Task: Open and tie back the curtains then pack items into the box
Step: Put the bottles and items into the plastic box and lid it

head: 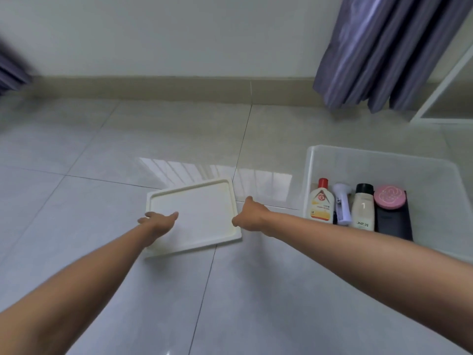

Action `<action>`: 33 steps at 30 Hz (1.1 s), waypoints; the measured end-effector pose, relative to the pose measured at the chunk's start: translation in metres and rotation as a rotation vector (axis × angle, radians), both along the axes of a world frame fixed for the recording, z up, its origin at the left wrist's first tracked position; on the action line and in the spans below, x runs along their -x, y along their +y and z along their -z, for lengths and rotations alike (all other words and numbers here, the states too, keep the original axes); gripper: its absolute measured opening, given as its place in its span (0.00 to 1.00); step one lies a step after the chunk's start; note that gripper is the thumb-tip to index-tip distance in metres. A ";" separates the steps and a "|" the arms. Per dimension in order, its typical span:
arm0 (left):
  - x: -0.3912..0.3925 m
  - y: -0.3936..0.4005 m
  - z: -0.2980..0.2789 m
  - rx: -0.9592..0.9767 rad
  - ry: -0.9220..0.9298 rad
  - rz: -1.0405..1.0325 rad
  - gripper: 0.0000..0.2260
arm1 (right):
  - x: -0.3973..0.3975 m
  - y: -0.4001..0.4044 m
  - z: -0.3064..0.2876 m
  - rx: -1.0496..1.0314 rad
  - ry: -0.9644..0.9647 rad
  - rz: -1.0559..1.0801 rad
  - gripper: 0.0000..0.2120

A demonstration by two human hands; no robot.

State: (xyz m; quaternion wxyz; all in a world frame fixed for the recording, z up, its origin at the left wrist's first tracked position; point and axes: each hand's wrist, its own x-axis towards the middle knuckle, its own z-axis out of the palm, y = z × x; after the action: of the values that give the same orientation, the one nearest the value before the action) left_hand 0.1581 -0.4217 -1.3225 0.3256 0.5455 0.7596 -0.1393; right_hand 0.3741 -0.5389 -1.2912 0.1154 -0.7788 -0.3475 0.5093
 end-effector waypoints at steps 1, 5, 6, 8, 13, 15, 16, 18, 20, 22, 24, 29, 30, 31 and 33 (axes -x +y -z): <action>0.006 0.002 0.001 0.016 -0.015 -0.012 0.44 | -0.001 0.001 0.003 -0.009 0.011 0.003 0.37; 0.028 0.004 0.010 0.041 -0.057 -0.077 0.42 | -0.001 0.000 0.010 -0.001 0.122 -0.011 0.38; 0.028 0.004 0.012 0.015 -0.047 -0.090 0.42 | 0.000 -0.001 0.012 0.007 0.154 -0.017 0.39; 0.025 0.003 0.010 -0.029 -0.022 -0.107 0.40 | 0.004 -0.002 0.014 0.035 0.225 -0.028 0.38; 0.021 0.003 0.008 -0.068 -0.092 -0.176 0.37 | -0.001 -0.001 0.007 0.020 0.350 0.006 0.40; 0.011 0.001 0.003 -0.160 -0.089 -0.193 0.32 | -0.011 -0.001 -0.001 0.011 0.358 0.058 0.38; 0.002 0.001 -0.003 -0.237 -0.052 -0.186 0.30 | -0.018 -0.001 -0.005 -0.011 0.354 0.088 0.37; -0.018 0.004 -0.023 -0.380 -0.009 -0.129 0.28 | -0.033 -0.002 -0.022 -0.085 0.320 0.131 0.34; -0.036 0.011 -0.048 -0.487 -0.052 -0.069 0.28 | -0.047 -0.004 -0.045 -0.186 0.243 0.164 0.30; -0.051 0.016 -0.074 -0.577 -0.112 -0.007 0.27 | -0.062 -0.009 -0.070 -0.287 0.198 0.203 0.26; -0.069 0.019 -0.098 -0.667 -0.188 0.045 0.26 | -0.079 -0.020 -0.094 -0.383 0.153 0.238 0.20; -0.136 0.000 -0.122 -0.681 -0.408 0.180 0.25 | -0.132 -0.082 -0.130 -0.527 -0.015 0.328 0.14; -0.152 -0.010 -0.121 -0.652 -0.444 0.223 0.24 | -0.143 -0.097 -0.132 -0.530 -0.057 0.367 0.17; -0.168 -0.021 -0.119 -0.618 -0.476 0.273 0.23 | -0.154 -0.112 -0.131 -0.520 -0.110 0.417 0.25; -0.197 -0.048 -0.114 -0.563 -0.519 0.385 0.20 | -0.173 -0.141 -0.127 -0.478 -0.202 0.522 0.35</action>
State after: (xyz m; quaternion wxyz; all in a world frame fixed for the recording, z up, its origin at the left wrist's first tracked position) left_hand 0.3548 -0.4694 -1.2085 0.3125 0.7620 0.5451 0.1571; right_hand 0.5473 -0.6804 -1.1638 0.3854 -0.8386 -0.2557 0.2877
